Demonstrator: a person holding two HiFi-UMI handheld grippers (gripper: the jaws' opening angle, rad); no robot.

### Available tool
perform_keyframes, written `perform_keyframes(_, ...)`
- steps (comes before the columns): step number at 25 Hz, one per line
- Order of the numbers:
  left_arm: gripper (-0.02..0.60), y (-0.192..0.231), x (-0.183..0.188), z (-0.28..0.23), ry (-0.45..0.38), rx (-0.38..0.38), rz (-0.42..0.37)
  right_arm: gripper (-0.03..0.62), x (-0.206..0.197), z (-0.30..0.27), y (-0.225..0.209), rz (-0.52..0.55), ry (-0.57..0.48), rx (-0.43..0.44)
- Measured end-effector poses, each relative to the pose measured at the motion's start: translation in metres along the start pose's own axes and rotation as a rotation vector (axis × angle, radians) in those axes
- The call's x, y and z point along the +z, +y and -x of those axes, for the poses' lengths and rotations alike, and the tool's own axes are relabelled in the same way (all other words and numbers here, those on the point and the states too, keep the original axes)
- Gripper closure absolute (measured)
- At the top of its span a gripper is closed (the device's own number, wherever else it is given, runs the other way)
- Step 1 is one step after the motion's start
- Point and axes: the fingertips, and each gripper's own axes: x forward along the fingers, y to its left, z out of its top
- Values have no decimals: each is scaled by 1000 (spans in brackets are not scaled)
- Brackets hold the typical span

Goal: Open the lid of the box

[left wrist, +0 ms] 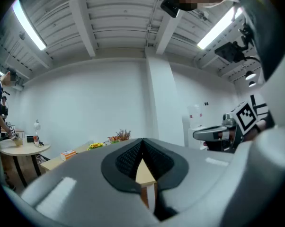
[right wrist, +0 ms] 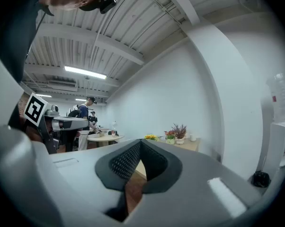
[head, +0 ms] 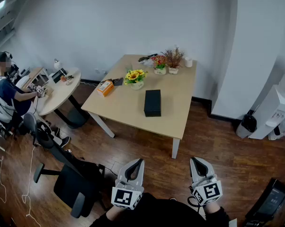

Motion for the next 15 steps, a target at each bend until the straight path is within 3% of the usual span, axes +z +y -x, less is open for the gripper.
perform_keyframes(3, 574, 10, 3, -14, -16, 7, -16, 594, -1, -14, -19, 17, 4, -25)
perform_keyframes(6, 379, 23, -6, -35, 9, 3, -9, 572, -5, -36, -33, 18, 12, -37)
perform_keyframes(11, 365, 64, -35, -88, 44, -36, 25, 571, -15, -97, -46, 31, 34, -44)
perform_keyframes(15, 365, 114, -55, -158, 49, -112, 66, 532, -20, -173, -59, 53, 75, -74)
